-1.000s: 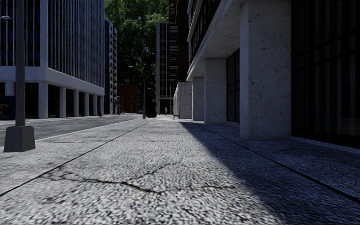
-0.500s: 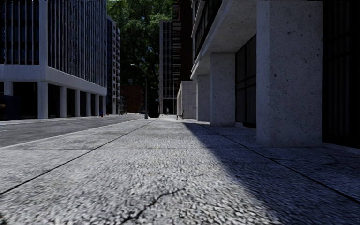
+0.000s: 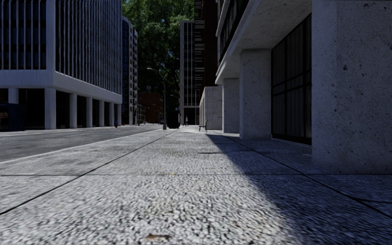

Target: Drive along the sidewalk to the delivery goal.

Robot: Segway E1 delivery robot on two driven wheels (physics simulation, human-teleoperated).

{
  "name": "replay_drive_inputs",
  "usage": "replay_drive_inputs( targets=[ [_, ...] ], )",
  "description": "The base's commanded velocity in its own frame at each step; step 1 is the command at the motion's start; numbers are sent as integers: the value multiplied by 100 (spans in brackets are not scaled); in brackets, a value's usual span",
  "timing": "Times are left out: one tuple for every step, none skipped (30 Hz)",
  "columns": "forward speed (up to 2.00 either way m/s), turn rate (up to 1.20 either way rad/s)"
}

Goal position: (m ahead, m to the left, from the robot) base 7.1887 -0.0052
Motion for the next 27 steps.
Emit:
replay_drive_inputs(
  targets=[
    [200,0],
    [200,0],
    [200,0],
    [200,0],
    [200,0],
    [200,0],
    [200,0],
    [200,0],
    [200,0],
    [200,0],
    [200,0],
    [200,0],
    [200,21],
    [200,21],
    [200,73],
    [200,120],
    [200,120],
    [200,120],
    [200,44],
    [200,1],
    [200,0],
    [200,0],
    [200,0],
    [200,0],
    [200,0],
    [200,0],
    [200,0]
  ],
)
